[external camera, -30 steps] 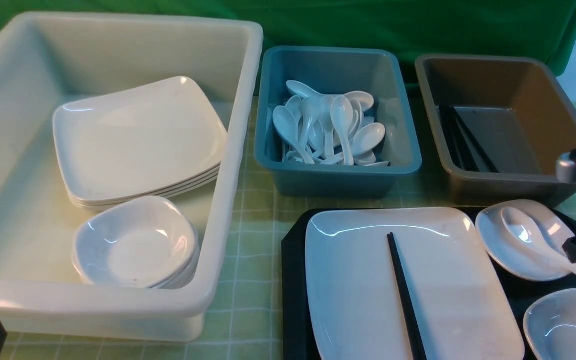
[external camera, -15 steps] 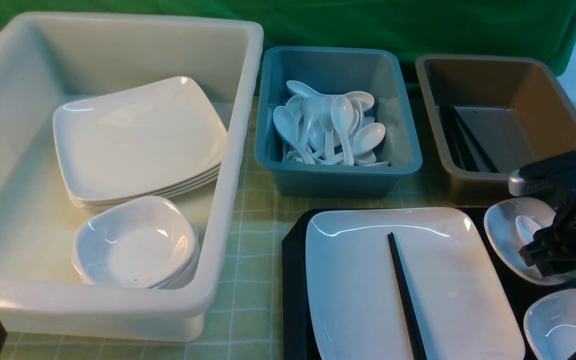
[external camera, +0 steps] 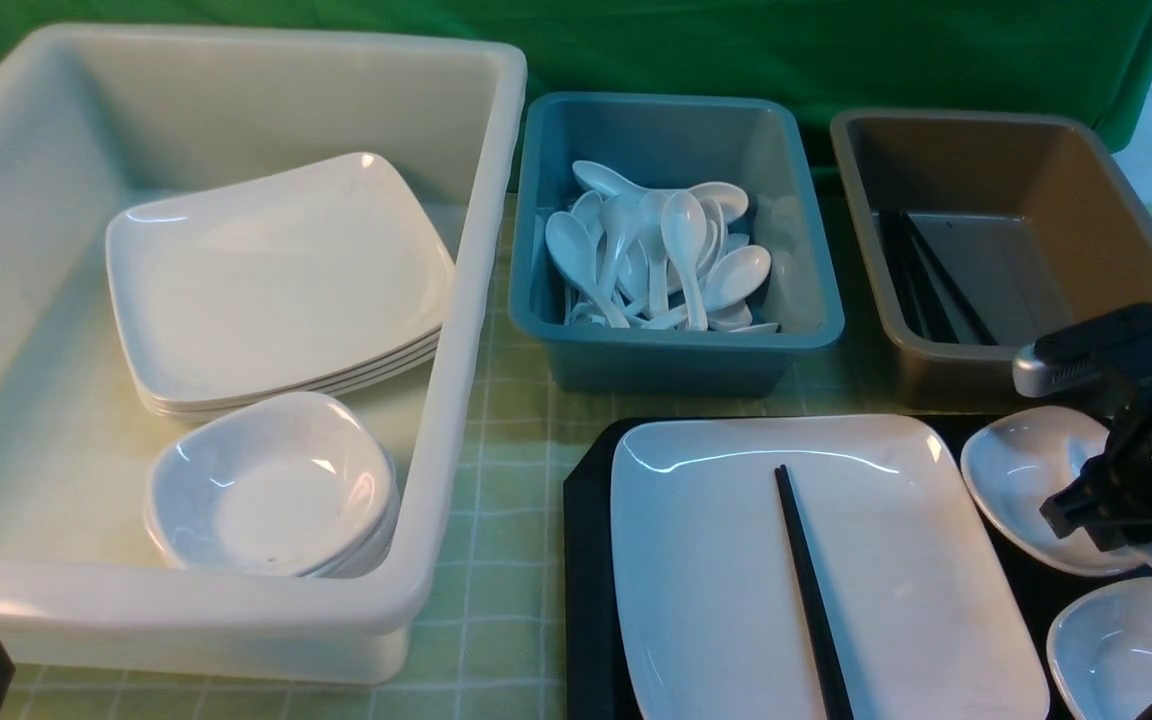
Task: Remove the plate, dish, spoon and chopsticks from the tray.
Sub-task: Use the right arm to grab a soup spoon from the plate, then use the right arm to put the soup spoon into the small storage box in the middle, then use the right arm to grab a pair of chopsticks from the plate
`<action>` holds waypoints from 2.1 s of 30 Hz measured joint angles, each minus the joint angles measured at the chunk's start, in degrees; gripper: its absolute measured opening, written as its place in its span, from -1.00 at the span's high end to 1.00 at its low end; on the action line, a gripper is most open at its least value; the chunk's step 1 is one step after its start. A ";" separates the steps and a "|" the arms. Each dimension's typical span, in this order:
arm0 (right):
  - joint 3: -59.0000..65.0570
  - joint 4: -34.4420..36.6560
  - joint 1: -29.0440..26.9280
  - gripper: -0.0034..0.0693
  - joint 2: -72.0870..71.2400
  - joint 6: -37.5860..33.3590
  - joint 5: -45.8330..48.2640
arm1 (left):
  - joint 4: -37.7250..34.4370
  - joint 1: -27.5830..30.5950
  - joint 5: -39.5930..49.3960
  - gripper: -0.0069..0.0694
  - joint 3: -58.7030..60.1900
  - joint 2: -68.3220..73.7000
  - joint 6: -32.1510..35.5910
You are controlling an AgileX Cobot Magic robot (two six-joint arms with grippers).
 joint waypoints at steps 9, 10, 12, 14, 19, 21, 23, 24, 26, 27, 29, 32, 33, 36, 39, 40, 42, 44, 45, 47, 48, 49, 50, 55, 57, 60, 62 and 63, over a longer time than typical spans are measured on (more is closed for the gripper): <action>-4.07 3.88 0.00 0.86 -9.49 -0.32 7.57 | 0.00 0.00 0.00 0.22 0.00 0.00 0.00; -4.94 4.00 0.00 0.86 -10.81 -0.32 8.47 | 0.00 0.00 0.00 0.22 0.00 0.00 0.00; -6.48 4.68 0.00 0.86 -12.26 -0.32 9.65 | 0.00 0.00 0.00 0.22 0.00 0.00 0.00; -8.63 6.75 0.00 0.86 -13.07 -1.04 10.45 | 0.00 0.00 0.00 0.22 0.00 -0.04 -0.07; -15.79 11.51 3.25 0.86 -12.93 -4.55 10.08 | 0.00 0.00 0.00 0.22 0.00 -0.12 -0.01; -18.56 12.16 5.41 0.86 -12.33 -4.88 9.14 | 0.00 0.00 0.00 0.22 0.00 -0.12 -0.01; -24.03 12.64 9.52 0.86 -9.97 -4.96 6.71 | 0.00 0.00 0.00 0.22 0.00 -0.12 -0.01; -26.43 12.76 11.22 0.86 -8.41 -4.96 5.38 | 0.00 0.00 0.00 0.22 0.00 -0.12 -0.01; -32.03 12.94 14.90 0.86 -3.03 -4.88 0.82 | 0.00 0.00 0.00 0.22 0.00 -0.12 -0.01; -33.80 13.00 15.95 0.86 -1.58 -4.84 -0.37 | 0.00 0.00 0.00 0.22 0.00 -0.12 -0.01; -36.98 13.12 18.01 0.86 2.98 -4.71 -4.44 | 0.00 0.00 0.00 0.22 0.00 -0.12 -0.01; -40.85 13.16 20.25 0.83 9.40 -4.71 -11.12 | 0.00 0.00 0.00 0.22 0.00 -0.12 -0.01; -41.56 13.16 20.77 0.81 11.62 -4.71 -13.29 | 0.00 0.00 0.00 0.22 0.00 -0.12 -0.01; -42.88 13.16 21.97 0.65 15.77 -4.64 -15.73 | 0.00 0.00 0.00 0.22 0.00 -0.12 -0.01; -43.00 13.16 22.43 0.14 17.72 -2.94 -13.56 | 0.00 0.00 0.00 0.22 0.00 -0.12 -0.01; -43.00 13.18 22.43 0.08 17.72 -2.94 -13.23 | 0.00 0.00 0.00 0.22 0.00 -0.12 -0.01; -43.09 13.18 22.43 -0.20 15.54 -3.25 -6.17 | 0.00 0.00 0.00 0.22 0.00 -0.12 -0.01; -43.09 13.18 22.43 -0.19 14.19 -3.86 -2.34 | 0.00 0.00 0.00 0.22 0.00 -0.12 -0.01; -43.14 13.18 22.43 -0.10 12.24 -4.85 4.18 | 0.00 0.00 0.00 0.22 0.00 -0.12 -0.01; -43.33 13.18 22.43 0.23 8.17 -5.46 15.50 | 0.00 0.00 0.00 0.22 0.00 -0.12 -0.01; -43.39 13.18 22.43 0.23 7.80 -5.46 16.71 | 0.00 0.00 0.00 0.22 0.00 -0.12 -0.01; -42.76 13.18 22.43 0.54 4.26 -4.34 24.40 | 0.00 0.00 0.09 0.22 0.00 -0.12 -0.01; -41.59 13.18 22.43 0.66 2.11 -2.72 26.35 | 0.00 0.00 0.09 0.22 0.00 -0.12 -0.01; -28.24 13.18 22.83 0.85 -7.91 4.44 28.91 | 0.00 0.00 0.09 0.22 0.00 -0.12 -0.01; -22.89 13.18 23.26 0.81 -10.46 7.13 28.73 | 0.00 0.00 0.09 0.22 0.00 -0.12 -0.01; -10.16 13.18 25.41 0.55 -15.21 12.43 24.22 | 0.00 0.00 0.09 0.22 0.00 -0.12 -0.01; -5.35 13.24 26.99 0.39 -16.65 14.29 21.06 | 0.00 0.00 0.09 0.22 0.00 -0.12 -0.01; -1.50 13.56 28.83 0.21 -17.13 15.57 18.57 | 0.00 0.00 0.09 0.22 0.00 -0.12 -0.01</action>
